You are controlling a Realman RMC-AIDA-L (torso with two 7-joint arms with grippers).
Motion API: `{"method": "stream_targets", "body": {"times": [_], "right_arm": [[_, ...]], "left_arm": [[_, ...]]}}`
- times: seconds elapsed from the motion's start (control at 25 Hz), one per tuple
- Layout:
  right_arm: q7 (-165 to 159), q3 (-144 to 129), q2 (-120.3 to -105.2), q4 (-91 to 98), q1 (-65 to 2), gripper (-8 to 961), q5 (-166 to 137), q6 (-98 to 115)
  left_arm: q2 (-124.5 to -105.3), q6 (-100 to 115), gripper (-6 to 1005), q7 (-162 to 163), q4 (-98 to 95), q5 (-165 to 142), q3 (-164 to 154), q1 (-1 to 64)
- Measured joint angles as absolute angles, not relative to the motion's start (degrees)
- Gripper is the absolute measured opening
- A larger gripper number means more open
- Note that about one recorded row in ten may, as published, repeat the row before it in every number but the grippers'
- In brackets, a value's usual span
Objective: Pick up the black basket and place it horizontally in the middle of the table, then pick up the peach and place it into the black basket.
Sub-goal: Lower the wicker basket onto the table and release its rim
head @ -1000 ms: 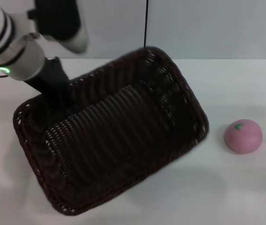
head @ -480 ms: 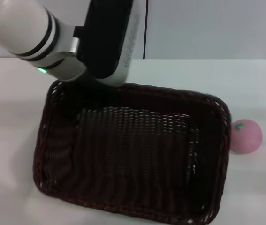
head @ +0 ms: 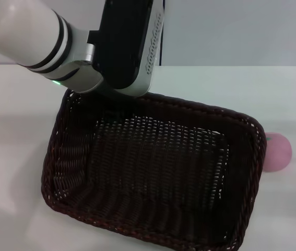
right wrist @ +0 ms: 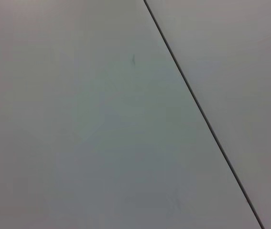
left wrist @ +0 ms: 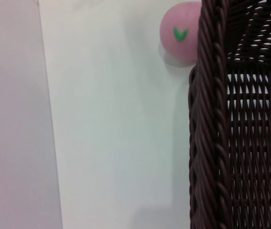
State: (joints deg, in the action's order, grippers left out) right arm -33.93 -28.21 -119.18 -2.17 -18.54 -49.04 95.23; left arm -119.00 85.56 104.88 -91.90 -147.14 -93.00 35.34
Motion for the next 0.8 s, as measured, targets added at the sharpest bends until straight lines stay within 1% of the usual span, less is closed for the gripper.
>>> {"method": "stream_targets", "body": {"times": [0.48, 0.8], "right_arm": [[-33.9, -28.2, -119.18, -2.2, -18.6, 679, -49.2, 95.2], [-33.9, -28.2, -119.18, -2.1, -18.5, 679, -49.3, 95.2]], "left_arm": [[-118.72, 85.3, 168, 110.9, -92.1, -150.4, -92.4, 34.4], [-118.7, 84.2, 169, 110.0, -92.7, -150.5, -93.1, 32.2]]}}
